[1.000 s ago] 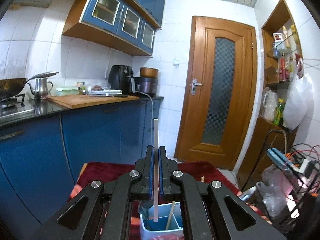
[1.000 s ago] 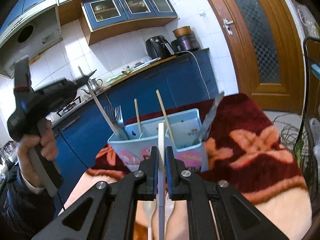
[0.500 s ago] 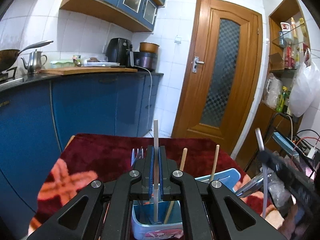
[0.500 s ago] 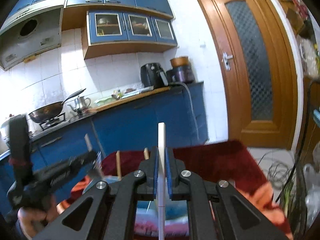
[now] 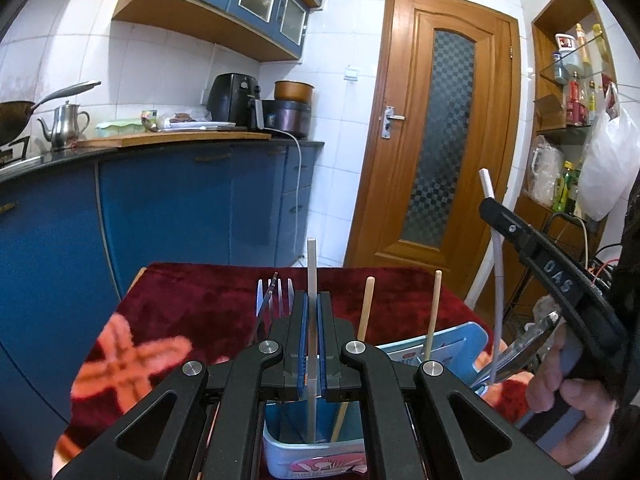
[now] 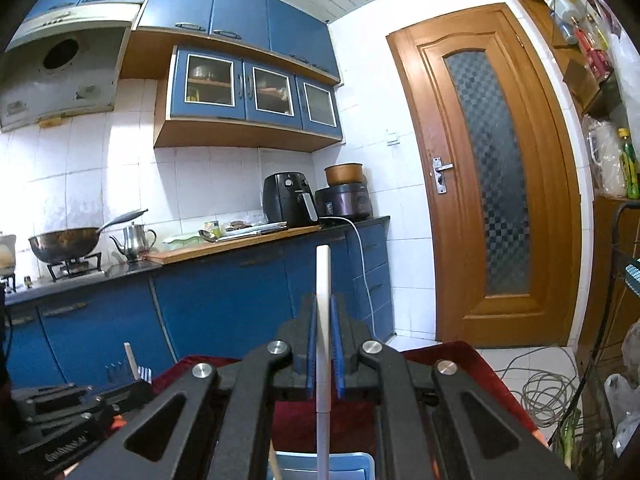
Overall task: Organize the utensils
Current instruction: 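Open both tools to drop the white chopsticks into the caddy, then move both tools back down to the beige plastic spoon and fork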
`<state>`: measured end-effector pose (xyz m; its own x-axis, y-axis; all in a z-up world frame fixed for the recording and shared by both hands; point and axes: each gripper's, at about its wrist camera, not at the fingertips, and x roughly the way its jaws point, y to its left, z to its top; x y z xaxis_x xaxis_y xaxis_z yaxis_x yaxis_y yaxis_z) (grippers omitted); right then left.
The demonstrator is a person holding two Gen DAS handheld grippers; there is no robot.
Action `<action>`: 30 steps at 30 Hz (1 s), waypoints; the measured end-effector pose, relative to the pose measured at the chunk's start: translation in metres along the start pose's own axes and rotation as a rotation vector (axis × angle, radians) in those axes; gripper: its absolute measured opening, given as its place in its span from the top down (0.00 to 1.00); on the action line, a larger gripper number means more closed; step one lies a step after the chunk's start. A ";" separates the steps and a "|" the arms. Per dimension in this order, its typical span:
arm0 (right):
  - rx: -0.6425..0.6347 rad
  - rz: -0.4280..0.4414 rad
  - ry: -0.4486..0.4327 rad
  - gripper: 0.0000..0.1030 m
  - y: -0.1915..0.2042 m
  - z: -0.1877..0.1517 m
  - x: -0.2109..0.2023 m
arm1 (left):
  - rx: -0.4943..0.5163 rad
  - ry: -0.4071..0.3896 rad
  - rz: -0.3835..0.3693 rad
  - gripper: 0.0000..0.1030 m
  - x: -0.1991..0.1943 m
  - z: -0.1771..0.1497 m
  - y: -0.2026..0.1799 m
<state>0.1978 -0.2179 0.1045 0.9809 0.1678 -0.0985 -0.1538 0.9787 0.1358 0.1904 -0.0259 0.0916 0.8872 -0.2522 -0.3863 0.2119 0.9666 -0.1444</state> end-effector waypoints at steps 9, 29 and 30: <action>0.012 0.020 0.037 0.91 -0.004 -0.014 0.003 | 0.010 0.011 -0.004 0.96 0.002 -0.003 -0.001; 0.037 0.092 0.122 0.69 -0.002 -0.011 -0.042 | 0.033 0.058 0.003 0.65 -0.020 -0.007 -0.017; 0.039 0.091 0.129 0.69 -0.002 -0.010 -0.046 | 0.036 0.063 0.006 0.64 -0.023 -0.008 -0.019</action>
<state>0.1518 -0.2265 0.0985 0.9391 0.2722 -0.2097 -0.2345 0.9538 0.1879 0.1630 -0.0388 0.0958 0.8610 -0.2476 -0.4442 0.2222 0.9688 -0.1093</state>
